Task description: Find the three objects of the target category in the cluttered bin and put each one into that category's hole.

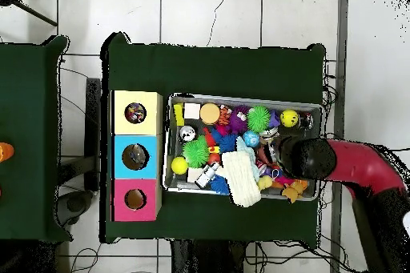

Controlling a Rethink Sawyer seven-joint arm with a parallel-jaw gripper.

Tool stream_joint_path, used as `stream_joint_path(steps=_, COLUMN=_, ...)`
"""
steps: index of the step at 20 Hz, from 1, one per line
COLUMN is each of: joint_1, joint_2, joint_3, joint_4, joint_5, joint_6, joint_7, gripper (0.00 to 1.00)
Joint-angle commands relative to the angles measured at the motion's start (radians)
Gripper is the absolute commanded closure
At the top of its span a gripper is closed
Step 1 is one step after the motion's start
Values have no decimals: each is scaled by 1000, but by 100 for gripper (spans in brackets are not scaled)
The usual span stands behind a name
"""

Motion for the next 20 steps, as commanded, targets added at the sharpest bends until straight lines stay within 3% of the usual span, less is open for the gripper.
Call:
stream_joint_path(steps=1, joint_1=-99, joint_2=-114, joint_3=106, joint_4=154, joint_5=-77, joint_6=126, joint_7=-426, gripper=0)
stream_joint_path(steps=10, joint_1=-159, joint_2=-127, joint_3=185, joint_4=156, joint_5=-104, joint_6=173, joint_7=-497, gripper=0)
stream_joint_path(steps=20, joint_1=-103, joint_2=-64, joint_3=159, joint_4=124, joint_5=-157, joint_6=140, joint_7=-411, gripper=0)
